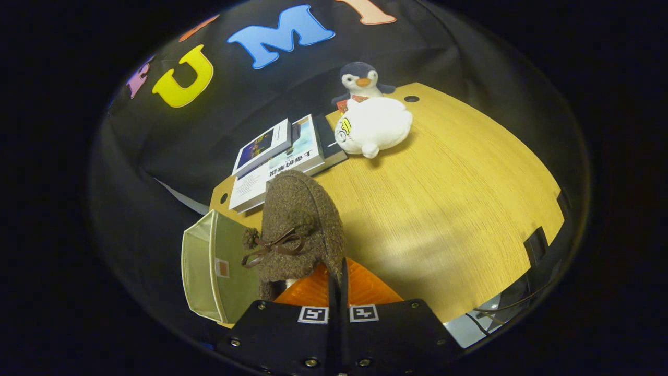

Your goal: Open the storage box then place both shoes into the box .Put the left shoe in first, then the right shoe, with the right side of both shoes facing outward in a uniform manner.

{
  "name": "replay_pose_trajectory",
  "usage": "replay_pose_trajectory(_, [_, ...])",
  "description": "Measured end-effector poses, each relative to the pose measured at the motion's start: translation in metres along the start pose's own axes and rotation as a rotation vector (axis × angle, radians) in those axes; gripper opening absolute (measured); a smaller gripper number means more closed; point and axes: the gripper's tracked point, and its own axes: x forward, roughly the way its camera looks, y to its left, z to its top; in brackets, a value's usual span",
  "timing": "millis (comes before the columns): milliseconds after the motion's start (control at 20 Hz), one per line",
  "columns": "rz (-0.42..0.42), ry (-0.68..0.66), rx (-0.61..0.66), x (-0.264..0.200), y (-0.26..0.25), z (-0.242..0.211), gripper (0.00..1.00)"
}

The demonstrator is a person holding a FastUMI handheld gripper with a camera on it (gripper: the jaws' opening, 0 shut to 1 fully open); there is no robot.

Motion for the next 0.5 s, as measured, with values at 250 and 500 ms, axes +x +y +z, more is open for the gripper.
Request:
replay_pose_trajectory(250, [0.042,-0.025,-0.022,-0.010,0.055,0.002,0.00])
replay_pose_trajectory(500, [0.102,-0.038,-0.060,-0.011,0.121,-0.004,0.01])
